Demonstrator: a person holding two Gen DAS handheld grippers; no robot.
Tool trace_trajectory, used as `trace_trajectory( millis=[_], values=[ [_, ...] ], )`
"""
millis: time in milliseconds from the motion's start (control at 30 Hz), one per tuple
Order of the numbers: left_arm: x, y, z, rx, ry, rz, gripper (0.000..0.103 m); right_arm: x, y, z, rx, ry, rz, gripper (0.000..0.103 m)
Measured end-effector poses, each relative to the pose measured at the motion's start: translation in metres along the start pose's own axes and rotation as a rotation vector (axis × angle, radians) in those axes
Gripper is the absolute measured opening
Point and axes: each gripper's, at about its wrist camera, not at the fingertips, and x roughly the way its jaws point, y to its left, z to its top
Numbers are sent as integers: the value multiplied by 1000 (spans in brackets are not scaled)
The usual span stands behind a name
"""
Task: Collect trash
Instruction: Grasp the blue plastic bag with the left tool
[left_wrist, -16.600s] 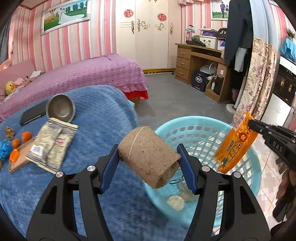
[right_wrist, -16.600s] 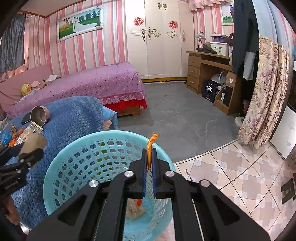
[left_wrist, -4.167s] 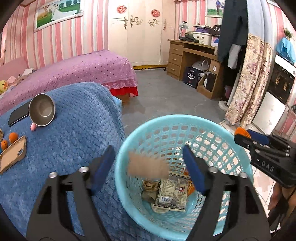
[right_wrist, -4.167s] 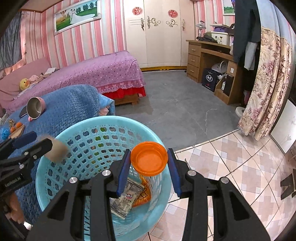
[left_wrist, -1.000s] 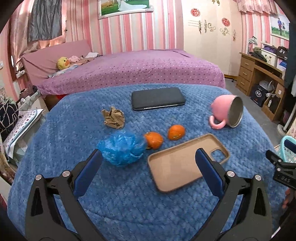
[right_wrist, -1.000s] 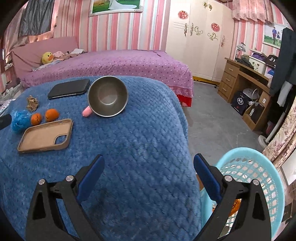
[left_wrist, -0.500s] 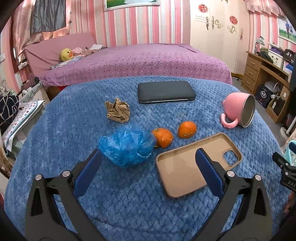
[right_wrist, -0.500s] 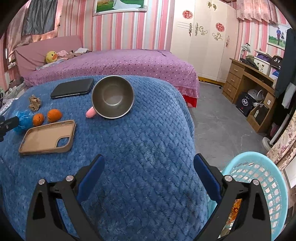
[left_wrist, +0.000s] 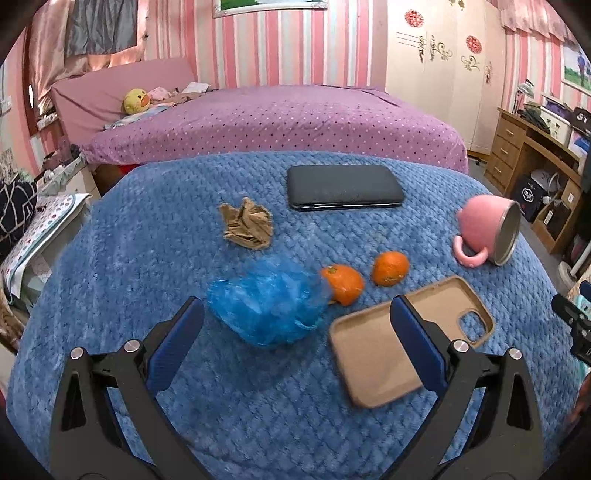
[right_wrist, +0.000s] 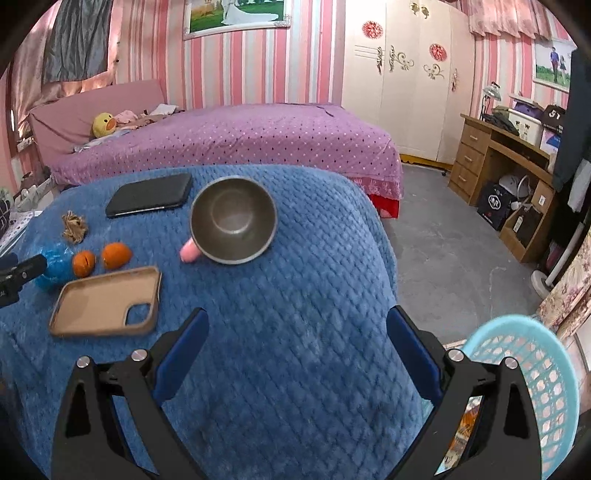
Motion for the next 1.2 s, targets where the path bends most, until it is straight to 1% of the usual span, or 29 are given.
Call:
trace_trajectory(
  millis=[67, 167, 300, 467, 533, 600, 633, 667, 700, 733, 767, 800, 833, 867, 967, 1133, 1200],
  values=[
    [3, 6, 1, 1, 6, 11, 97, 4, 2, 4, -6, -1, 6, 95],
    [10, 17, 0, 0, 15, 31, 97, 10, 4, 0, -25, -1, 0, 95],
    [21, 29, -2, -14, 37, 38, 97, 17, -5, -7, -4, 32, 1, 95],
    [35, 30, -7, 16, 57, 50, 96, 17, -10, -7, 1, 23, -20, 95],
    [37, 29, -7, 14, 55, 42, 95, 18, -8, -7, 1, 22, -14, 95],
    [39, 26, -5, 13, 45, 33, 91, 20, -4, -6, -12, 21, -10, 95],
    [40, 23, -5, 19, 41, 28, 86, 21, -2, -5, -22, 21, -12, 95],
    [42, 20, -5, 27, 42, 18, 76, 22, 2, -4, -34, 20, -13, 95],
    [43, 17, -4, 34, 45, 5, 70, 23, 6, -3, -46, 19, -11, 95],
    [44, 14, -4, 42, 48, -14, 58, 23, 9, -3, -57, 19, -6, 95],
    [43, 11, -4, 47, 46, -24, 51, 23, 11, -3, -64, 19, -2, 95],
    [41, 10, -4, 50, 37, -27, 48, 23, 14, -2, -73, 18, 1, 95],
    [39, 10, -4, 51, 30, -30, 41, 22, 16, -2, -79, 17, 2, 95],
    [37, 12, -3, 47, 24, -38, 36, 21, 19, -2, -83, 15, 5, 95],
    [27, 22, -3, 28, 15, -45, 32, 17, 29, -1, -92, 12, 20, 95],
    [13, 49, -5, -3, 8, 0, 31, 12, 49, -2, -117, 10, 57, 95],
    [11, 57, -5, -19, 7, 5, 31, 10, 62, -2, -125, 13, 91, 95]
  ],
)
